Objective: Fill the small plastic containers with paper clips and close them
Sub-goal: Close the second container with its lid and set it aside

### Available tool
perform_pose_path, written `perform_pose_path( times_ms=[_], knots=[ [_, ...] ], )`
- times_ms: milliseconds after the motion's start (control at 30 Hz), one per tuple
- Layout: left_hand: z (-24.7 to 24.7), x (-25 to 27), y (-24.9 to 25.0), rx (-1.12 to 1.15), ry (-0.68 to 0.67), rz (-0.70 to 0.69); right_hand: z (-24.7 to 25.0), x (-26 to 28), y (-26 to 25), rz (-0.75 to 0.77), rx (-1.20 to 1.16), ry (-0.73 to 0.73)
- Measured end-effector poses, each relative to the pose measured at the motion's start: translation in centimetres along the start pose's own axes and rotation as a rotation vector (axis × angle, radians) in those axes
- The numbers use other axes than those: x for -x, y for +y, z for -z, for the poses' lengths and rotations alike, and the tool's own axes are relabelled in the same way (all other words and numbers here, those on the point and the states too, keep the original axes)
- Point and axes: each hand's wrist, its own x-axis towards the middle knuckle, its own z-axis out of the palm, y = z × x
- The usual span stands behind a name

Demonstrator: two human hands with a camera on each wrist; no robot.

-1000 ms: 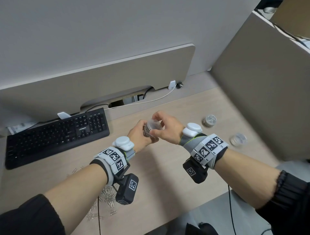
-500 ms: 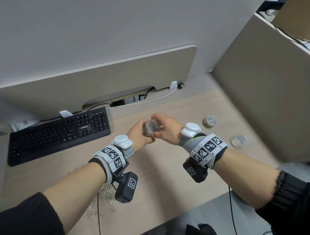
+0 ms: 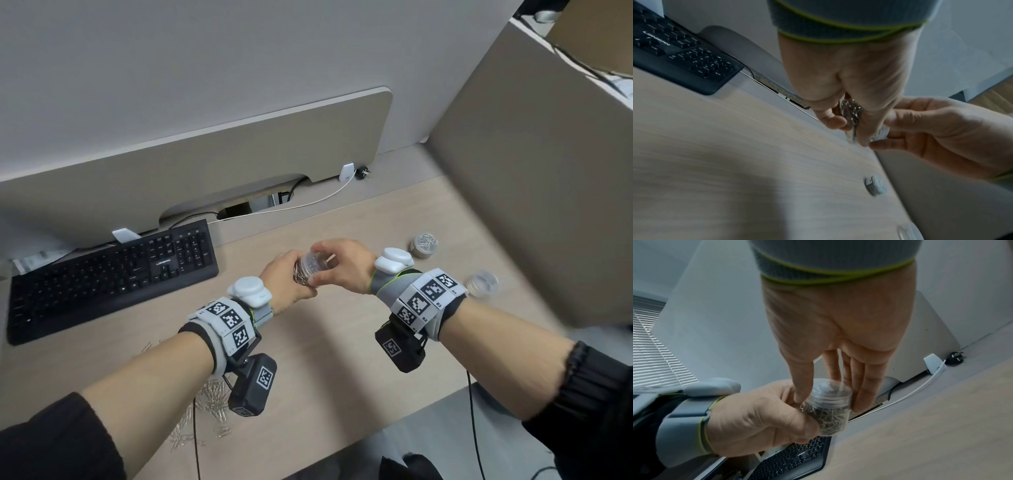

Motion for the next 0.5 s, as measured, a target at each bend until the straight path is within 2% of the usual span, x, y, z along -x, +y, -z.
perform_pose_path(
  times_ms=[333, 500],
  knots=[
    [-3.0, -1.8, 1.2, -0.059, 0.006, -0.040, 0.1, 0.3, 3.4, -0.165, -0.098, 0.099],
    [-5.6, -3.6, 2.2, -0.075, -0.108, -0.047, 0.4, 1.0, 6.6, -0.230, -0.127, 0.154]
  ],
)
